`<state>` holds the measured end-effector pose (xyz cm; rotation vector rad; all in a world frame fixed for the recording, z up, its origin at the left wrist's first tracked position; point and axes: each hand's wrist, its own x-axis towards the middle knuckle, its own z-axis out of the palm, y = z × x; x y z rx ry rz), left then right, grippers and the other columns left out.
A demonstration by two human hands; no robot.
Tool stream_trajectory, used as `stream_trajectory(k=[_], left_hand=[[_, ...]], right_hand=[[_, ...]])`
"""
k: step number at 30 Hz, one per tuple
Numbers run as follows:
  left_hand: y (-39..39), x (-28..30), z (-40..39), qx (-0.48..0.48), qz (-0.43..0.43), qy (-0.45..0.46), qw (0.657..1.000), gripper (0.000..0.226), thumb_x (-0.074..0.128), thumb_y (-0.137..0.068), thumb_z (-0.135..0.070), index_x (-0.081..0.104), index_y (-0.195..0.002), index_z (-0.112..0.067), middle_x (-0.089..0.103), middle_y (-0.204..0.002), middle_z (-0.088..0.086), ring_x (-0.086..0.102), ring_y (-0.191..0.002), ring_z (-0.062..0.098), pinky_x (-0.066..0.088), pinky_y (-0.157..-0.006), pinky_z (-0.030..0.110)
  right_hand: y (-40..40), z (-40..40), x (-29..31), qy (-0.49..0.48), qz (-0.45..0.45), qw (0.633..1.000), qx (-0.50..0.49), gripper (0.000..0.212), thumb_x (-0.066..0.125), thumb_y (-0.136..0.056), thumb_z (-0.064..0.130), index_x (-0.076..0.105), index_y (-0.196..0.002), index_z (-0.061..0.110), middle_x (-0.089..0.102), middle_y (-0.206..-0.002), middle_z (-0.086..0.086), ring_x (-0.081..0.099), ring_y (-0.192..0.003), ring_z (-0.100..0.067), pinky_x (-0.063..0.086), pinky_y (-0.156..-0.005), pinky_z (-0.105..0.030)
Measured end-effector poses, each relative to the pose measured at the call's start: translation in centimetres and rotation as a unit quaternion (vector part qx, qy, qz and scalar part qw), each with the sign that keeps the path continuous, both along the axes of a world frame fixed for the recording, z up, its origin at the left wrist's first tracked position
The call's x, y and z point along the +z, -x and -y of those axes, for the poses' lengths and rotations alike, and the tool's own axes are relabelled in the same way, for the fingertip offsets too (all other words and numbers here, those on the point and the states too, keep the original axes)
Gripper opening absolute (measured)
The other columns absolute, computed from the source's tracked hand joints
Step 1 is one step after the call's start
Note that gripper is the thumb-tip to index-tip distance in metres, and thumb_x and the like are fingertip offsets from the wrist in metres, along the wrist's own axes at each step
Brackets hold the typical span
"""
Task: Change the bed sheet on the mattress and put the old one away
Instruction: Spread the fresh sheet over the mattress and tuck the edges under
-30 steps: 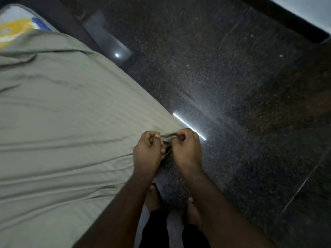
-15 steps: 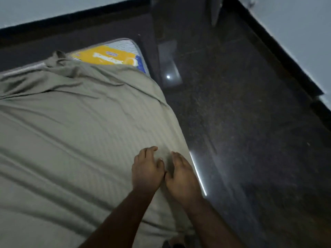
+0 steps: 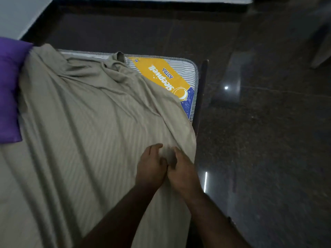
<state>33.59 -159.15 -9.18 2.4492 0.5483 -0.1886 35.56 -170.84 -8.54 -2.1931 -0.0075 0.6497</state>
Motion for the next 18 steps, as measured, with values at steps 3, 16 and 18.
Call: stream_trajectory(k=[3, 16, 18], left_hand=[[-4.3, -0.3, 1.9, 0.045, -0.007, -0.023, 0.999, 0.049, 0.055, -0.091, -0.022, 0.051, -0.139, -0.018, 0.051, -0.143, 0.002, 0.049, -0.130, 0.022, 0.042, -0.106, 0.040], [-20.9, 0.4, -1.7, 0.261, 0.056, 0.090, 0.960, 0.032, 0.057, -0.095, -0.019, 0.062, -0.126, -0.017, 0.065, -0.123, 0.002, 0.062, -0.112, 0.019, 0.048, -0.096, 0.034], [-25.1, 0.5, -3.6, 0.299, 0.039, 0.117, 0.946, 0.033, 0.056, -0.096, -0.025, 0.061, -0.128, -0.021, 0.066, -0.123, 0.001, 0.062, -0.114, 0.020, 0.047, -0.094, 0.030]], right_hand=[[-5.3, 1.6, -0.4, -0.004, 0.008, 0.998, 0.054, 0.061, 0.056, -0.098, 0.026, 0.034, -0.154, 0.017, 0.041, -0.156, -0.001, 0.038, -0.143, -0.015, 0.028, -0.115, -0.027], [-26.9, -4.4, 0.5, -0.106, -0.151, 0.981, -0.061, 0.060, 0.073, -0.082, 0.020, 0.050, -0.138, 0.020, 0.065, -0.112, 0.000, 0.063, -0.102, -0.020, 0.051, -0.094, -0.035], [-29.2, -6.4, -0.3, -0.152, -0.238, 0.953, -0.111, 0.062, 0.073, -0.075, 0.028, 0.052, -0.133, 0.026, 0.069, -0.111, -0.003, 0.068, -0.098, -0.024, 0.056, -0.087, -0.039]])
